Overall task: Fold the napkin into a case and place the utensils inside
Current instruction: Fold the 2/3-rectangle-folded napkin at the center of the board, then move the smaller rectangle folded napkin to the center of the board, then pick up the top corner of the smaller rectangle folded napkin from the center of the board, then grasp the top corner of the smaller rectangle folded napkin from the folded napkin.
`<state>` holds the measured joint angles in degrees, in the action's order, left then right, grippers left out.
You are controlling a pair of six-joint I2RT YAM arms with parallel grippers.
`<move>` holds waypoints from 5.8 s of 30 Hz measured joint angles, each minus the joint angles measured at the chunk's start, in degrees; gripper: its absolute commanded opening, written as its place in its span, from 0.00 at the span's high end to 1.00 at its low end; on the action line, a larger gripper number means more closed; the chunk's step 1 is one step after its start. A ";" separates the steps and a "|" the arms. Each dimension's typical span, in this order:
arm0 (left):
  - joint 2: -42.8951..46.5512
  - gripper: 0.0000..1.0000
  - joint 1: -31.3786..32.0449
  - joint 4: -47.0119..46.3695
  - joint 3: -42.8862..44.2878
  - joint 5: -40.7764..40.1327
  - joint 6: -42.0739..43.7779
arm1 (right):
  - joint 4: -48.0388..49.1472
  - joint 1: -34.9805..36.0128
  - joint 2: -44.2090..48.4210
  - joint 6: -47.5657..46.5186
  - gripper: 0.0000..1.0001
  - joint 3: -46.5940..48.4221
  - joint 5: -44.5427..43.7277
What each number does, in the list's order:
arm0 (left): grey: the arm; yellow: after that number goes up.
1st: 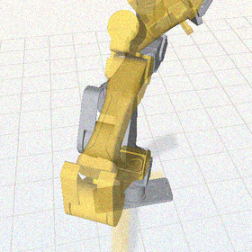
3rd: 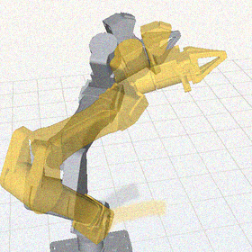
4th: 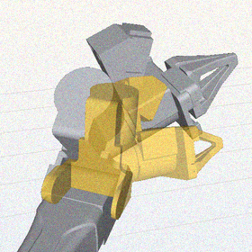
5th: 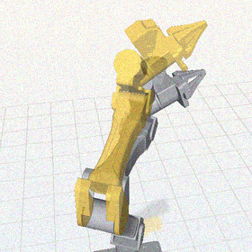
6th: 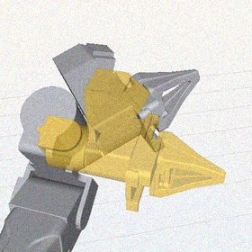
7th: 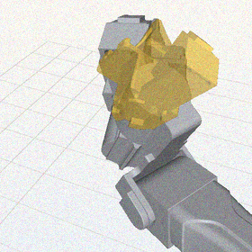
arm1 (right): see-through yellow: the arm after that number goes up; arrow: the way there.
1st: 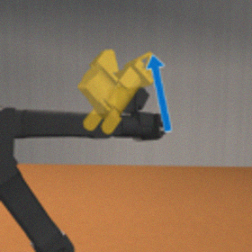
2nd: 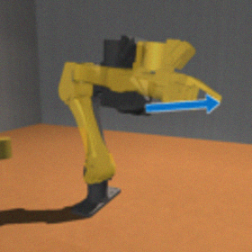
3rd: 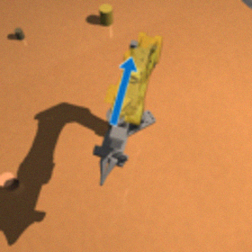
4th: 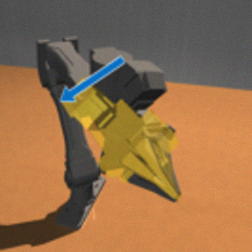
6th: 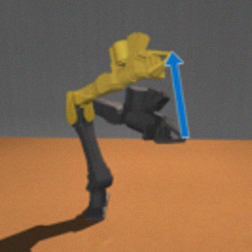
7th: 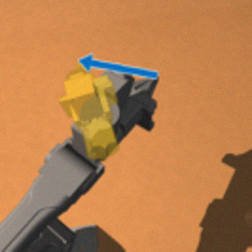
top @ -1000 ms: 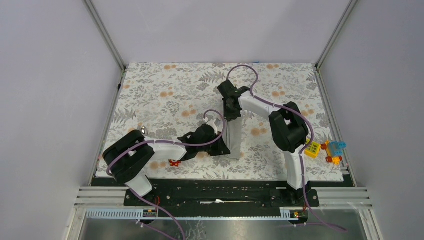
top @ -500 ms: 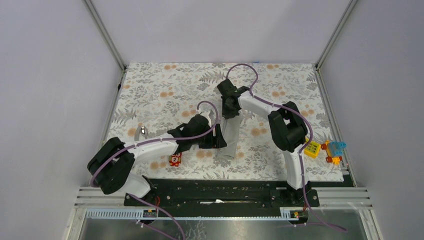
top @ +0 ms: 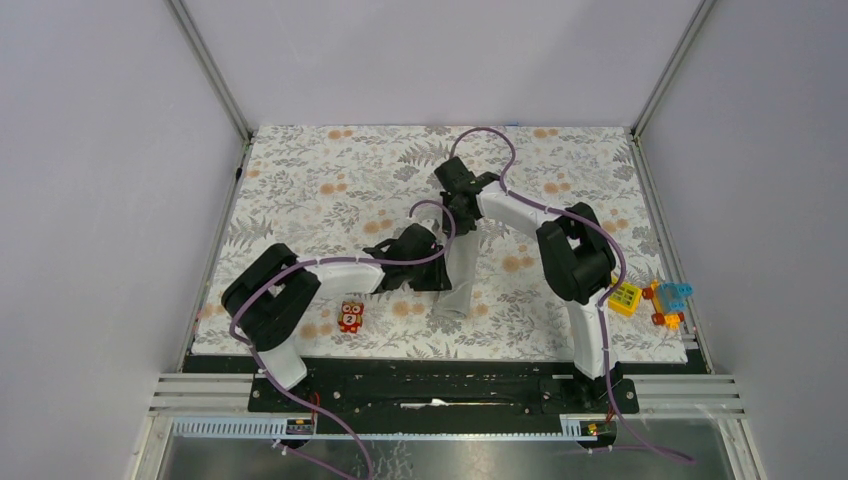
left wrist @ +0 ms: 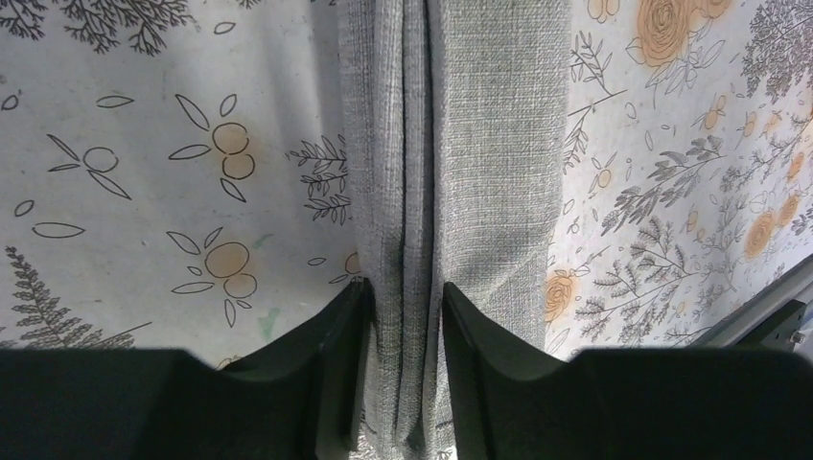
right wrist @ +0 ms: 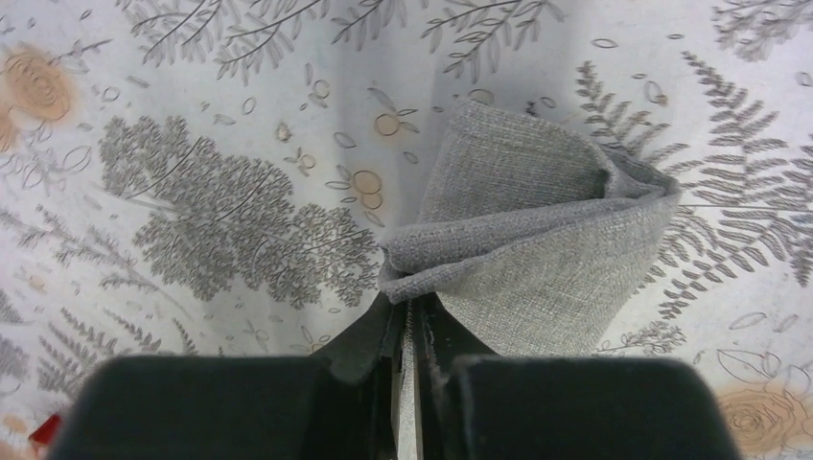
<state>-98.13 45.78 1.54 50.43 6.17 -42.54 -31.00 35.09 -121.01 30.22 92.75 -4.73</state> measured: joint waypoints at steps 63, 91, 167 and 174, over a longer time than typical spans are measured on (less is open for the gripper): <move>43.30 0.23 -11.10 1.46 -23.26 -2.16 -9.31 | 11.96 11.91 11.89 -18.73 0.48 -18.34 -17.27; 39.74 0.22 -12.00 -3.06 -24.63 -0.24 -9.29 | 12.17 13.25 10.49 -16.57 1.00 -18.38 -21.70; -11.63 1.00 -2.05 -5.68 14.32 -9.97 13.49 | 20.26 -0.57 21.97 1.46 1.00 -31.41 3.43; -8.96 1.00 -2.10 -9.99 10.73 -7.98 13.14 | 25.05 -2.49 21.64 3.87 1.00 -34.53 8.68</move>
<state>-107.09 43.68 -8.45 61.17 -1.80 -29.41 -5.96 32.60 -99.37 34.09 58.22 3.95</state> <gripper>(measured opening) 0.009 0.033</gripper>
